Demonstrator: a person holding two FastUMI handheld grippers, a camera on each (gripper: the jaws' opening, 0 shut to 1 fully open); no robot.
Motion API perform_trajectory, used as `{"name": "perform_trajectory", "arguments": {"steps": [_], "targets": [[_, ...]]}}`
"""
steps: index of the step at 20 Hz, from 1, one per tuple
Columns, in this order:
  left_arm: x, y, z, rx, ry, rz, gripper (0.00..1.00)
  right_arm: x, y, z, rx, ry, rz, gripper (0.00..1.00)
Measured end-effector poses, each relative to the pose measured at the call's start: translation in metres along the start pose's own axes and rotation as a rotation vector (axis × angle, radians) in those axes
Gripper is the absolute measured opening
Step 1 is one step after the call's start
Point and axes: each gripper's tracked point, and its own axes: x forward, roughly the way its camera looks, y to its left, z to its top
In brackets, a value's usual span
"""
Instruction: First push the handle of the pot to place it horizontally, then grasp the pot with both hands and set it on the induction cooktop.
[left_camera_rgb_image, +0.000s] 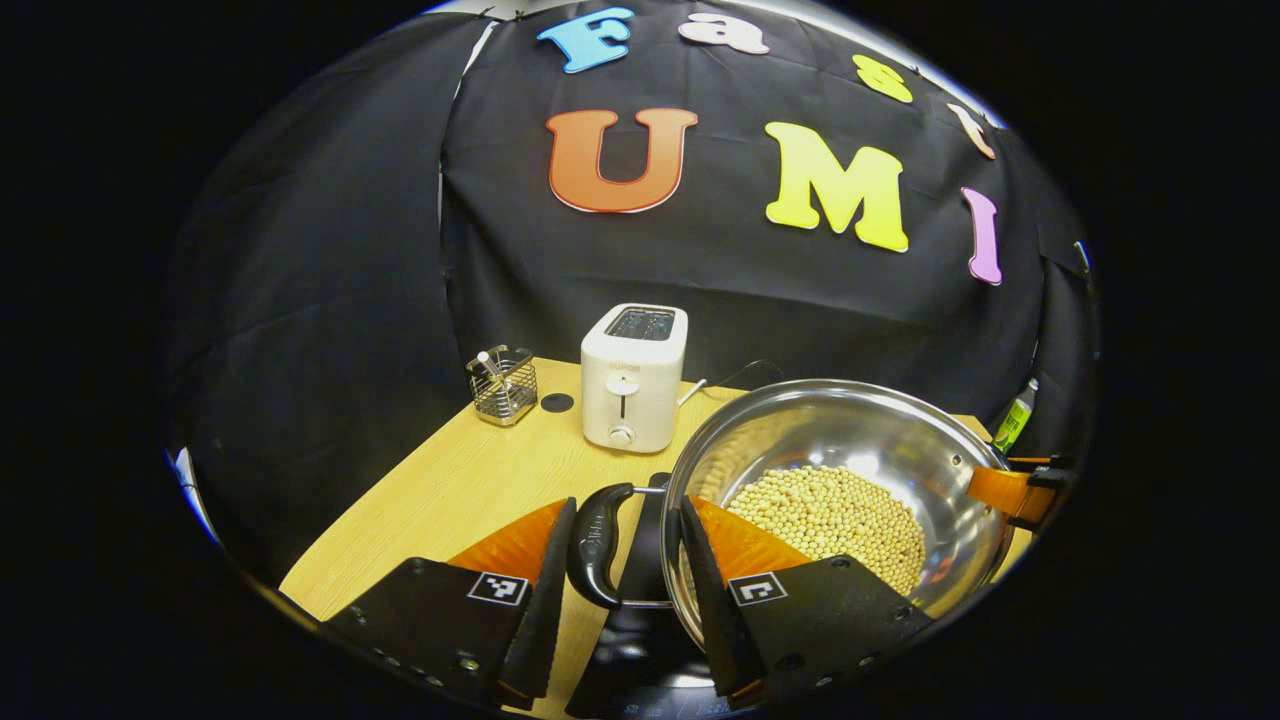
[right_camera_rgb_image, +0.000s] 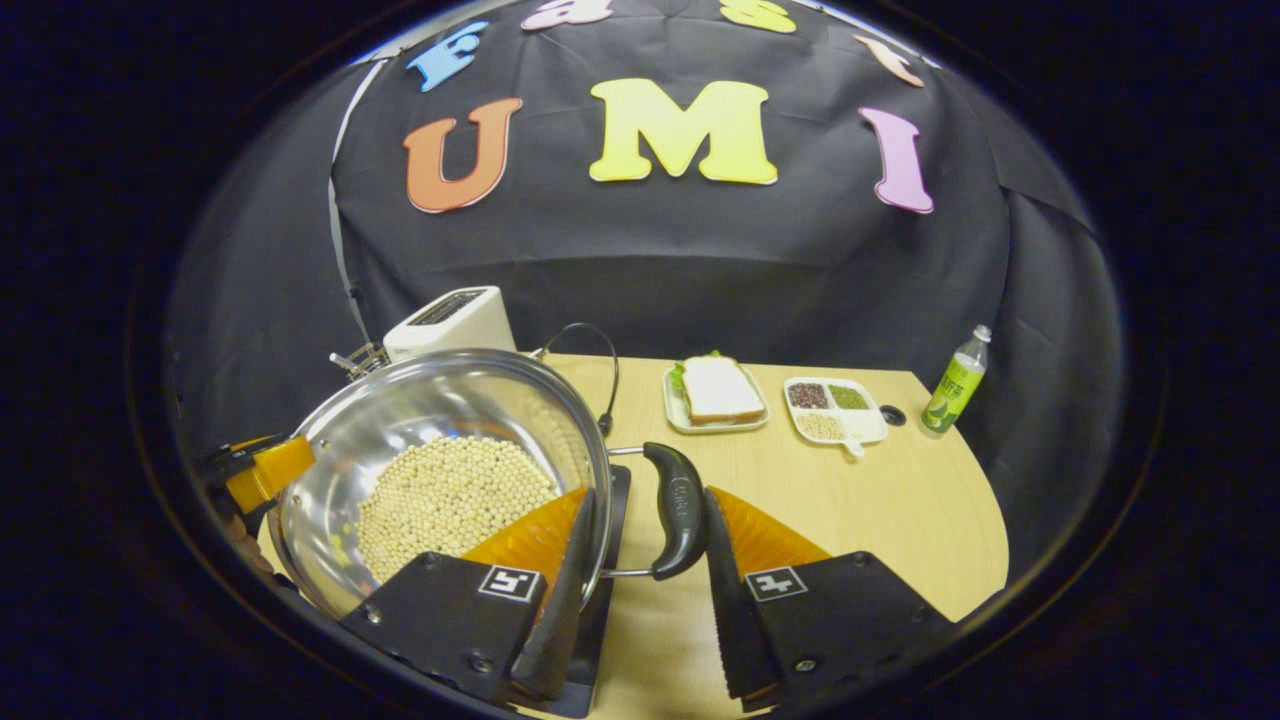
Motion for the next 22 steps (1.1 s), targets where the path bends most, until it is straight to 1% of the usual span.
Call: {"name": "perform_trajectory", "arguments": {"steps": [1, 8, 13, 17, 19, 21, 22], "targets": [[0.004, 0.000, -0.003, -0.001, 0.008, 0.000, 0.58, 0.004, 0.000, 0.000, 0.000, 0.001, -0.001, 0.60], [0.021, 0.004, -0.021, -0.014, 0.048, 0.020, 0.58, 0.029, 0.003, -0.012, -0.025, 0.018, -0.006, 0.61], [0.032, 0.009, -0.041, -0.013, 0.083, 0.037, 0.58, 0.042, 0.007, -0.029, -0.048, 0.038, -0.005, 0.61], [0.029, 0.010, -0.041, -0.007, 0.069, 0.044, 0.58, 0.046, 0.007, -0.031, -0.054, 0.034, 0.005, 0.60], [0.029, 0.010, -0.039, 0.012, 0.058, 0.050, 0.58, 0.052, 0.007, -0.035, -0.044, 0.037, 0.017, 0.60], [0.031, 0.010, -0.037, 0.053, 0.041, 0.057, 0.58, 0.056, 0.006, -0.043, -0.020, 0.057, 0.035, 0.61], [0.030, 0.011, -0.038, 0.054, 0.049, 0.061, 0.58, 0.059, 0.006, -0.039, -0.007, 0.037, 0.041, 0.60]]}}
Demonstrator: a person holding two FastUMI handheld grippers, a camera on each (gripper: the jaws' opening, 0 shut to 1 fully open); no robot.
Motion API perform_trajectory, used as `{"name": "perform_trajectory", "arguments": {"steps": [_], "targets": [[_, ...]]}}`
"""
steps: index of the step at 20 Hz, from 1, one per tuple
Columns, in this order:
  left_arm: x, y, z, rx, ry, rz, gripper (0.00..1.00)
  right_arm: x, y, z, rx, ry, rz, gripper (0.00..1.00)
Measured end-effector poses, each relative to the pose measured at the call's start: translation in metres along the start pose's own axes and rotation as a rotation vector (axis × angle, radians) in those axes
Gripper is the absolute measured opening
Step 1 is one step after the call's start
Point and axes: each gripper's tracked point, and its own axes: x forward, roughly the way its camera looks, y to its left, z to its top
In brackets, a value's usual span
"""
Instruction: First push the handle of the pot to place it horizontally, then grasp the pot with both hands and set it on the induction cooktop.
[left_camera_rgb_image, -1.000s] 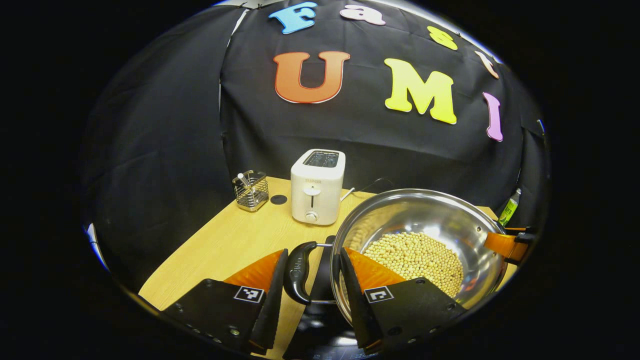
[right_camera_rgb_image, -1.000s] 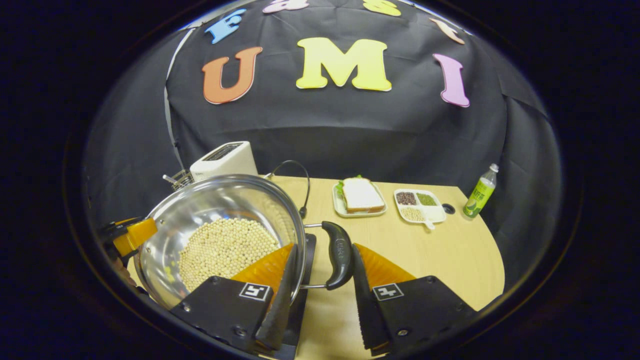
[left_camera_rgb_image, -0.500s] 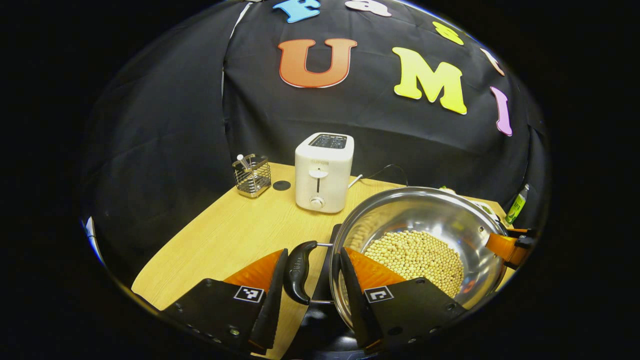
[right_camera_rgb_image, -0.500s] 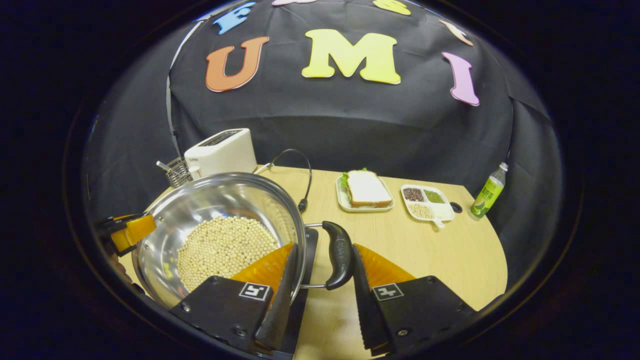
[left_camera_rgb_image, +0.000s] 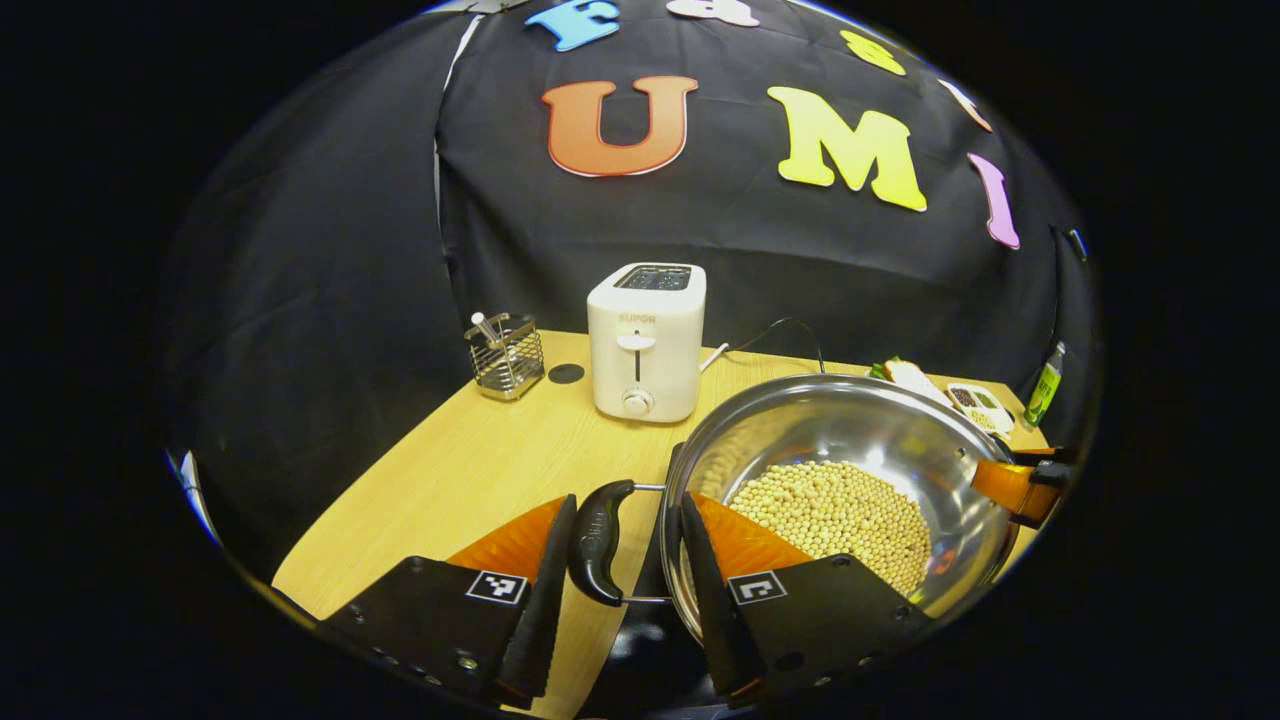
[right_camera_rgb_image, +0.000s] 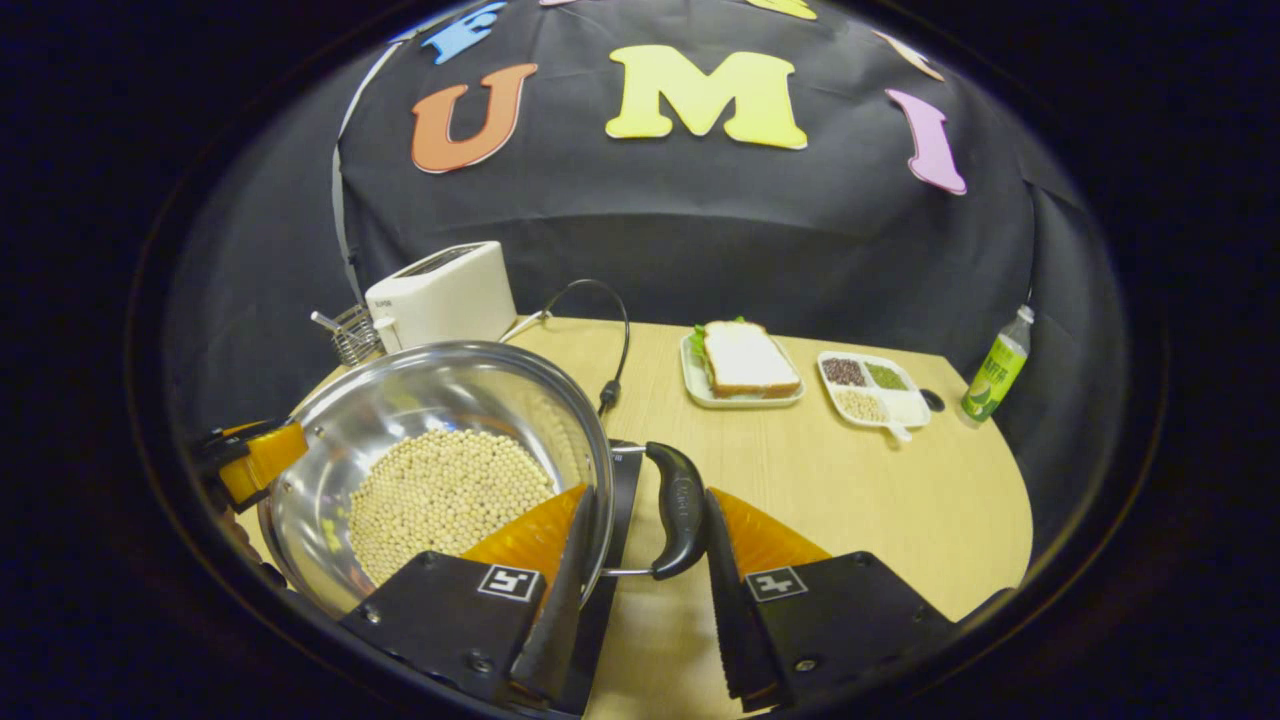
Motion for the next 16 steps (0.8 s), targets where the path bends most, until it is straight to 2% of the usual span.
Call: {"name": "perform_trajectory", "arguments": {"steps": [7, 12, 15, 16], "targets": [[-0.001, -0.002, 0.002, -0.003, -0.022, -0.031, 0.58, -0.002, -0.001, -0.001, 0.024, -0.008, 0.001, 0.63], [-0.002, -0.003, -0.003, -0.013, -0.025, -0.060, 0.62, -0.007, -0.002, -0.005, 0.075, -0.021, 0.005, 0.66], [-0.005, 0.003, 0.002, 0.002, -0.047, -0.044, 0.66, -0.016, -0.005, -0.002, 0.095, -0.047, 0.018, 0.72], [-0.007, 0.004, 0.008, 0.027, -0.084, -0.047, 0.68, -0.019, -0.008, -0.001, 0.096, -0.058, 0.016, 0.69]]}}
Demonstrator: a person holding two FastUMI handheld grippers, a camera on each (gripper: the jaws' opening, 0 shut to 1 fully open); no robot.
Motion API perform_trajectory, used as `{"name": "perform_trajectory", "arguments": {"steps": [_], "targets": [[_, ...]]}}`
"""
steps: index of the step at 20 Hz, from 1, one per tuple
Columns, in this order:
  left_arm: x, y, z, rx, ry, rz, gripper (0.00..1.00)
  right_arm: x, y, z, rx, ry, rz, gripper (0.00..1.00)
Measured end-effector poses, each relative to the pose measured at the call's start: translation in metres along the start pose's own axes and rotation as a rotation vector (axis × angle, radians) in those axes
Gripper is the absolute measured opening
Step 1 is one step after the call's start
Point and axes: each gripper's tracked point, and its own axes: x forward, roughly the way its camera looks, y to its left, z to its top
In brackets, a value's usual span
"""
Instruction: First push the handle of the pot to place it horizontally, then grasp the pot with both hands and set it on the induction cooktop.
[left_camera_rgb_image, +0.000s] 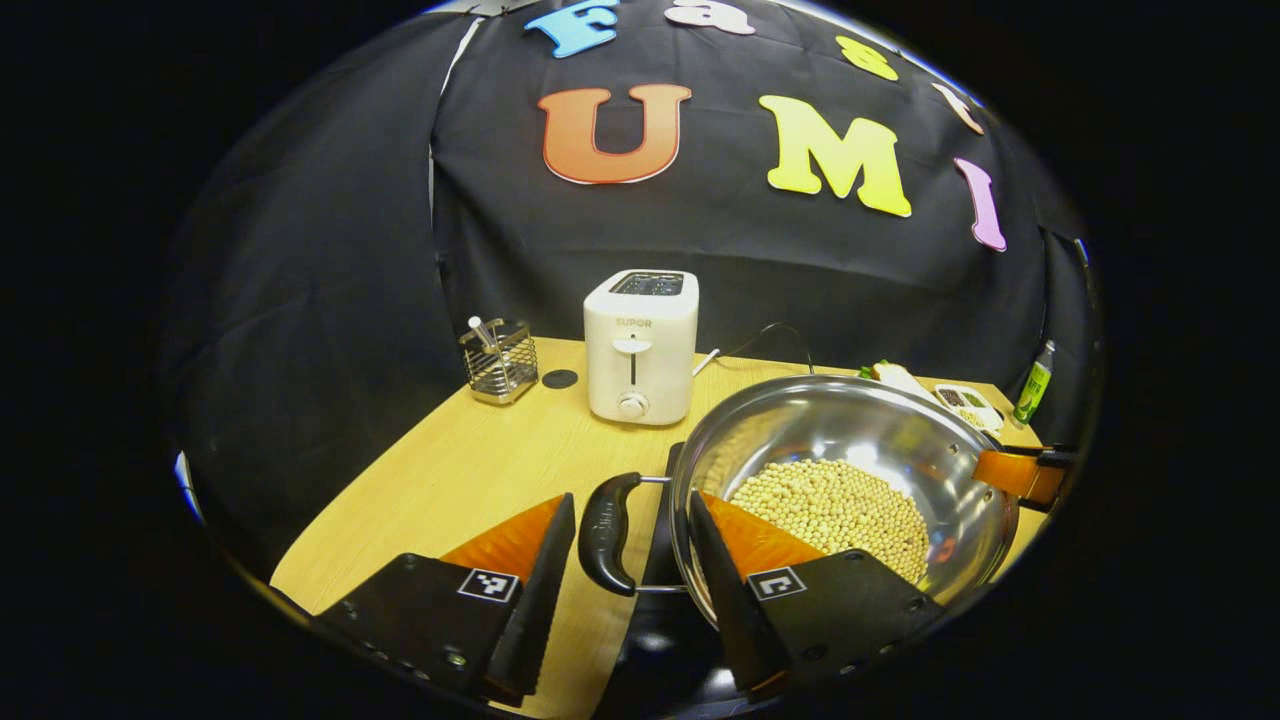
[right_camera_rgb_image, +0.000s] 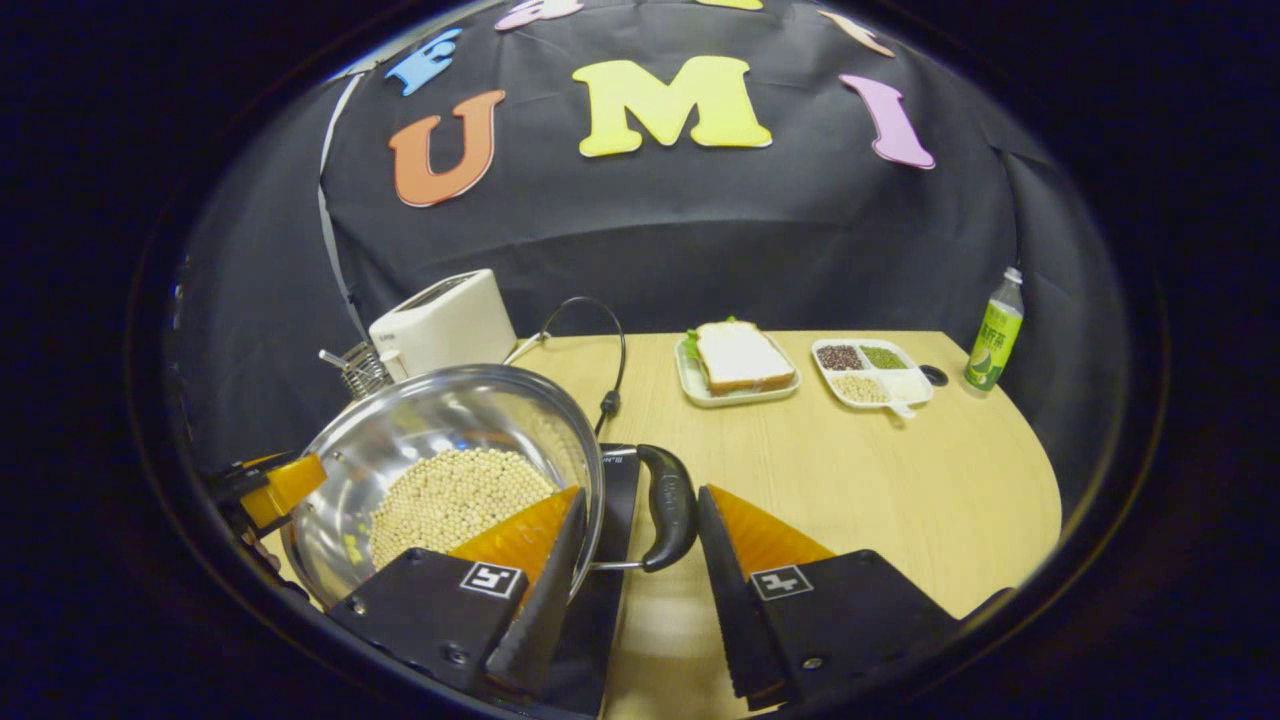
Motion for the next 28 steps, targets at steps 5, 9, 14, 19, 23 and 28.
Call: {"name": "perform_trajectory", "arguments": {"steps": [5, 9, 14, 19, 23, 28], "targets": [[-0.021, -0.003, 0.013, 0.017, -0.055, -0.011, 0.84, -0.032, -0.012, 0.006, 0.027, -0.038, 0.025, 0.87], [-0.062, -0.019, 0.034, 0.003, -0.151, -0.043, 0.89, -0.065, -0.028, 0.015, 0.044, -0.105, 0.037, 0.91], [-0.117, -0.044, 0.051, 0.033, -0.236, -0.053, 0.98, -0.125, -0.043, 0.028, -0.014, -0.220, 0.024, 0.93], [-0.177, -0.075, 0.066, 0.030, -0.293, -0.074, 0.97, -0.197, -0.058, 0.033, -0.054, -0.320, -0.021, 0.96], [-0.216, -0.091, 0.070, -0.012, -0.307, -0.080, 0.97, -0.257, -0.068, 0.044, -0.079, -0.410, -0.025, 0.98], [-0.257, -0.109, 0.074, -0.031, -0.333, -0.072, 0.97, -0.332, -0.096, 0.050, -0.127, -0.504, -0.102, 0.97]]}}
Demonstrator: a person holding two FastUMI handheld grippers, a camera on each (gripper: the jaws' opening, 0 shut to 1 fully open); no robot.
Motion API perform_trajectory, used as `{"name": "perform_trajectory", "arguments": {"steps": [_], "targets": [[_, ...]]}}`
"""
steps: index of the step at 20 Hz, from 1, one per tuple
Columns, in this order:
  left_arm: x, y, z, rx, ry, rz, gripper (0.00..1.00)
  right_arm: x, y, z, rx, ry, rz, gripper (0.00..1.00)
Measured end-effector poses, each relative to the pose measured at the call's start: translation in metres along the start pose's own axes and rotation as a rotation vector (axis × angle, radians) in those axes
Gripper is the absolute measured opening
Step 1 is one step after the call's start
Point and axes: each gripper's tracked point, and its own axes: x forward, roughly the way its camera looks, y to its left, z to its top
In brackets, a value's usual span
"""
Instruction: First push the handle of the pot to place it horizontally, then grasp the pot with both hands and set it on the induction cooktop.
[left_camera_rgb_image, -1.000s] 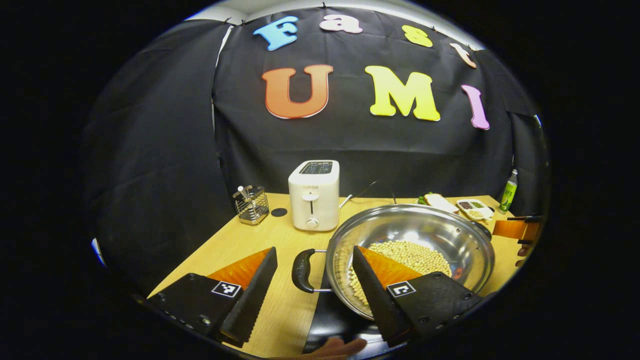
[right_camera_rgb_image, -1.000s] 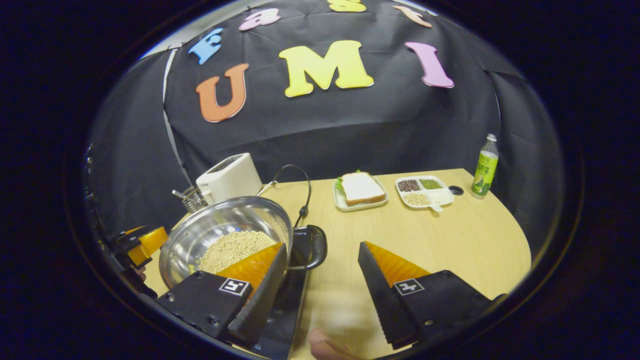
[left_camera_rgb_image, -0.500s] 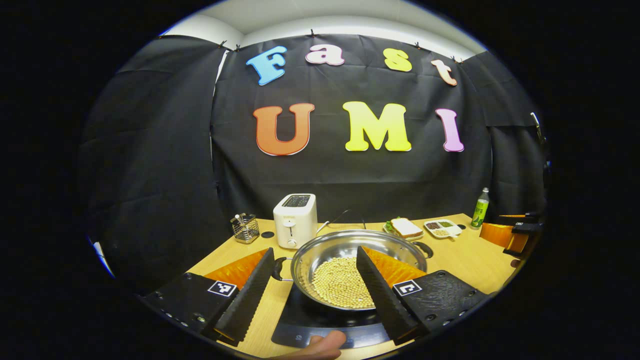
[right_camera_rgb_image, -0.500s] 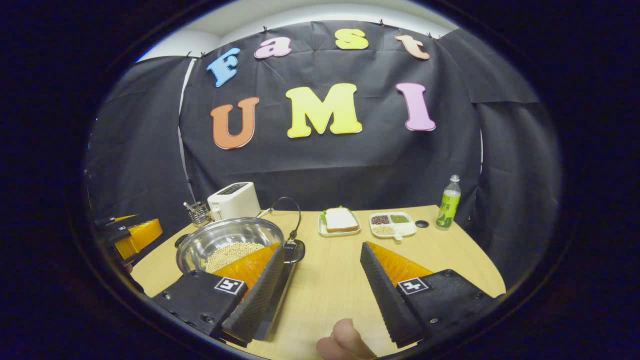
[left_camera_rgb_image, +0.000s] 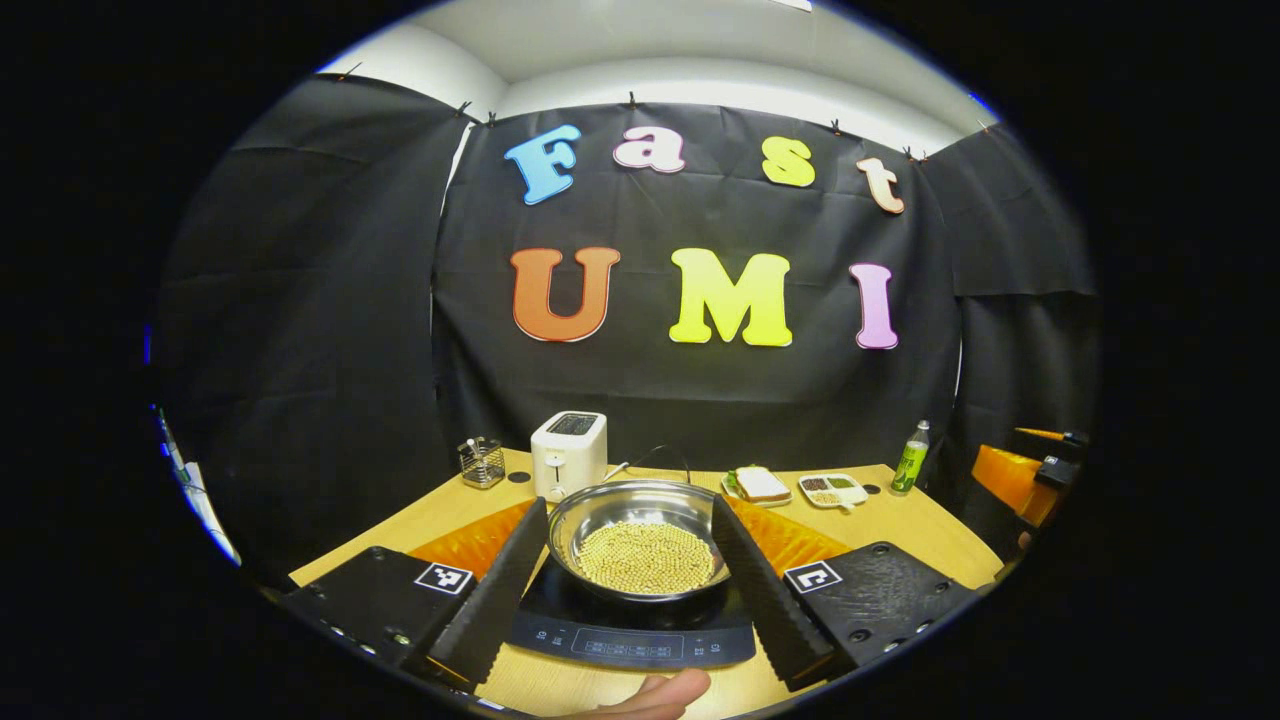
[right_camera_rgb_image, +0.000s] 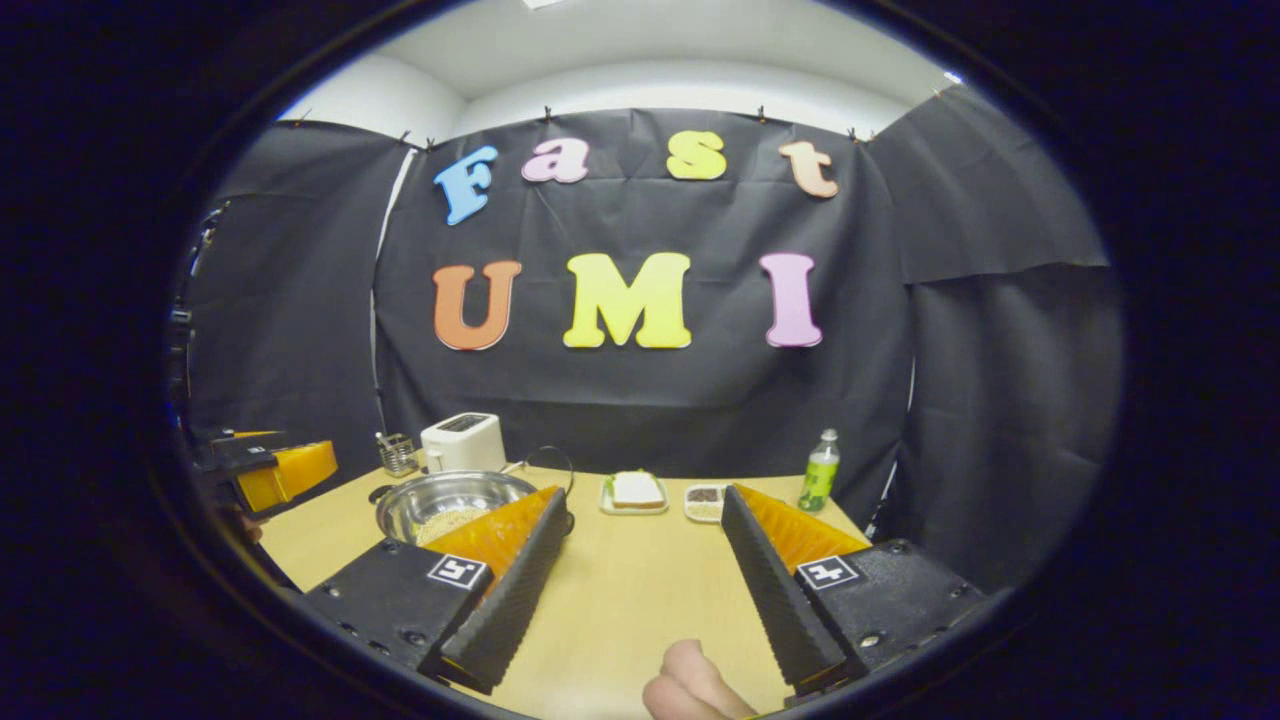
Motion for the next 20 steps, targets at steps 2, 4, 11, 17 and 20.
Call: {"name": "perform_trajectory", "arguments": {"steps": [2, 4, 11, 17, 20], "targets": [[-0.016, -0.012, 0.009, 0.008, -0.021, -0.019, 0.97, -0.024, -0.017, 0.015, -0.013, -0.055, -0.047, 0.96], [-0.032, -0.018, 0.020, 0.014, -0.042, -0.022, 0.97, -0.046, -0.027, 0.029, -0.015, -0.112, -0.069, 0.97], [-0.078, -0.016, 0.056, 0.003, -0.113, 0.015, 0.97, -0.098, -0.048, 0.043, 0.007, -0.144, -0.079, 0.97], [-0.108, -0.032, 0.073, 0.010, -0.171, -0.034, 0.97, -0.122, -0.088, 0.046, 0.073, -0.143, -0.168, 0.99], [-0.111, -0.038, 0.071, 0.013, -0.179, -0.048, 0.97, -0.126, -0.095, 0.044, 0.091, -0.142, -0.167, 0.96]]}}
